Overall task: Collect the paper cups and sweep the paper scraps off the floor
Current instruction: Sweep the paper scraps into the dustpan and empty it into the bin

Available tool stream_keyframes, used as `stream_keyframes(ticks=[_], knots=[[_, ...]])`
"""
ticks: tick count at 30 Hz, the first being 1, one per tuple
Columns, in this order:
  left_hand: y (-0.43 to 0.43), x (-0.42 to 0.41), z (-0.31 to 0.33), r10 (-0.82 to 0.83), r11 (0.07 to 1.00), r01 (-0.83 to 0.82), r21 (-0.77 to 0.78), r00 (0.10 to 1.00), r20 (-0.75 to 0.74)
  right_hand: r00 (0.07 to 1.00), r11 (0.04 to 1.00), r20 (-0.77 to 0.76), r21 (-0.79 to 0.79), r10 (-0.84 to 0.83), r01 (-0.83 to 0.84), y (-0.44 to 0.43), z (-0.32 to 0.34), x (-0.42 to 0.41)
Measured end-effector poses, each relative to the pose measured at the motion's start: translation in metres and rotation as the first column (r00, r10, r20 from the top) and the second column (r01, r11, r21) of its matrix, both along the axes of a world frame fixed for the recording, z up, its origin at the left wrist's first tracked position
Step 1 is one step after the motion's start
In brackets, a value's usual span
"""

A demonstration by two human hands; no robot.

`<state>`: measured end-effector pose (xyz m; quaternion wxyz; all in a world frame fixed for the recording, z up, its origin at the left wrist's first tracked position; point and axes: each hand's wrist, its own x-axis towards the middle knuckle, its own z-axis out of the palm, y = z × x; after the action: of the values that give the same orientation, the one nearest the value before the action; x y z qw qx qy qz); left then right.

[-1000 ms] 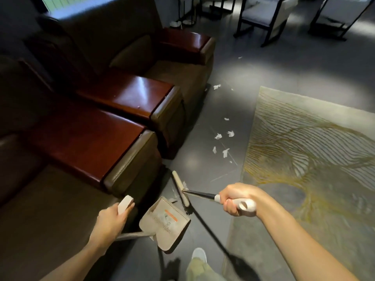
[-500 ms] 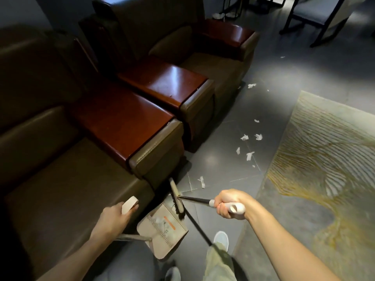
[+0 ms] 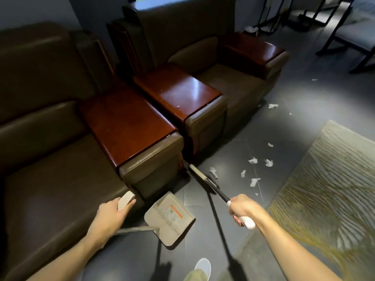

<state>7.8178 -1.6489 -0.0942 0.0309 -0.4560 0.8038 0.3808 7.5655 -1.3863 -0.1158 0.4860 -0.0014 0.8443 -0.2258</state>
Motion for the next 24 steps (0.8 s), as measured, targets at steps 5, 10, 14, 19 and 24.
stream_keyframes(ticks=[5,10,14,19,24], knots=[[0.01,-0.004,0.002,0.013,1.0,-0.014,-0.009,1.0,-0.019,1.0,0.998,0.014,-0.054,-0.013,0.014,0.021,0.012,0.012],[0.012,0.021,0.004,-0.05,0.999,0.05,0.007,0.999,0.005,0.984,0.987,0.141,-0.103,-0.111,0.126,0.036,0.031,0.047],[0.01,0.069,0.001,-0.075,0.997,0.075,-0.008,0.997,0.035,0.965,0.983,0.234,-0.105,-0.12,0.148,0.037,0.036,0.095],[-0.001,0.125,-0.001,-0.058,0.998,0.06,-0.027,0.996,0.066,0.934,0.982,0.342,-0.117,-0.099,0.147,0.017,0.033,0.142],[-0.01,0.149,-0.003,-0.068,0.996,0.073,-0.044,0.992,0.105,0.871,0.955,0.456,-0.131,-0.181,0.267,-0.003,0.022,0.162]])
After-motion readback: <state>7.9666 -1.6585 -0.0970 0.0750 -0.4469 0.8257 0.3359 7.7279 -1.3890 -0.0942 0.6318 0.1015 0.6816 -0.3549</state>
